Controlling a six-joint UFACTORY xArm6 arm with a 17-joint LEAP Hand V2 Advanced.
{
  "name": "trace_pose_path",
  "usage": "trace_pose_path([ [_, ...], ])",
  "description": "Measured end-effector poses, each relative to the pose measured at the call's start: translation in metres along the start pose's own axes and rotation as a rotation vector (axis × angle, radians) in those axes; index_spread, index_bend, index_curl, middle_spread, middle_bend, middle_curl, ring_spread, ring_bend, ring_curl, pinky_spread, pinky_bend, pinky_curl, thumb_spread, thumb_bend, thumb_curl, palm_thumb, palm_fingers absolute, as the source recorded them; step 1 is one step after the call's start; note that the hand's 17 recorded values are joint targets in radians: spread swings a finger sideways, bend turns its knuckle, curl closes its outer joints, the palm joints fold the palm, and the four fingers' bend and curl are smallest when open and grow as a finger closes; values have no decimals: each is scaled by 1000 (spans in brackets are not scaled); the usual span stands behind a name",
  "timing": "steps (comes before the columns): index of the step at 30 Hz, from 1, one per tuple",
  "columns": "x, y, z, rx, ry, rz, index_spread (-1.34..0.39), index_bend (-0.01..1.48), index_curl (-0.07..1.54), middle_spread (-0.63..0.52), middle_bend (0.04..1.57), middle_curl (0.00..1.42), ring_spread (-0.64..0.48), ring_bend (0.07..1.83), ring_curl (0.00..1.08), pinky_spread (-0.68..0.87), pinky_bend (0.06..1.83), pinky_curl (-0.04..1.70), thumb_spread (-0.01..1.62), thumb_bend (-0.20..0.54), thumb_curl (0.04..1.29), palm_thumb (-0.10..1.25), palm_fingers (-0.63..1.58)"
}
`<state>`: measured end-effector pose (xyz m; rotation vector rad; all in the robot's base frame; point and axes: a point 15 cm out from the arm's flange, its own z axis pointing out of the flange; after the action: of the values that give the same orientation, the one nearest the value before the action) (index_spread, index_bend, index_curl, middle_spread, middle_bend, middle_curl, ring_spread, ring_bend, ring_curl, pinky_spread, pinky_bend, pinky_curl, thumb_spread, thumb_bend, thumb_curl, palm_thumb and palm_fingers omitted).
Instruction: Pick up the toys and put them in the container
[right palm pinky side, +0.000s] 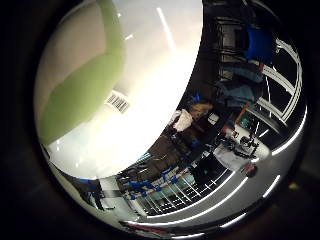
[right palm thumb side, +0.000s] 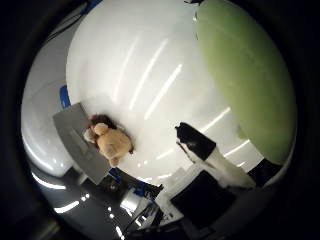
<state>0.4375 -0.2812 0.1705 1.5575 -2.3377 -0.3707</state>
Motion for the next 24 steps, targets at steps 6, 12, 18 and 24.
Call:
trace_pose_path([
  [6,8,0,9,-17,33,3,-198,175,284,-102,382,425,-30,565,336,247,559,274,1074,-11,344,833,351],
  [12,28,-6,0,37,53,36,-326,197,370,-323,580,608,-365,923,495,-325,775,349,1078,-9,361,923,696],
  [18,33,-1,-21,78,57,35,-508,473,622,-510,750,936,-413,1257,729,-383,1291,652,1104,2,380,1051,761],
  [24,37,13,-52,124,55,25,-583,741,929,-598,962,1235,-385,1467,892,-300,1523,874,1141,-10,409,1121,558],
])
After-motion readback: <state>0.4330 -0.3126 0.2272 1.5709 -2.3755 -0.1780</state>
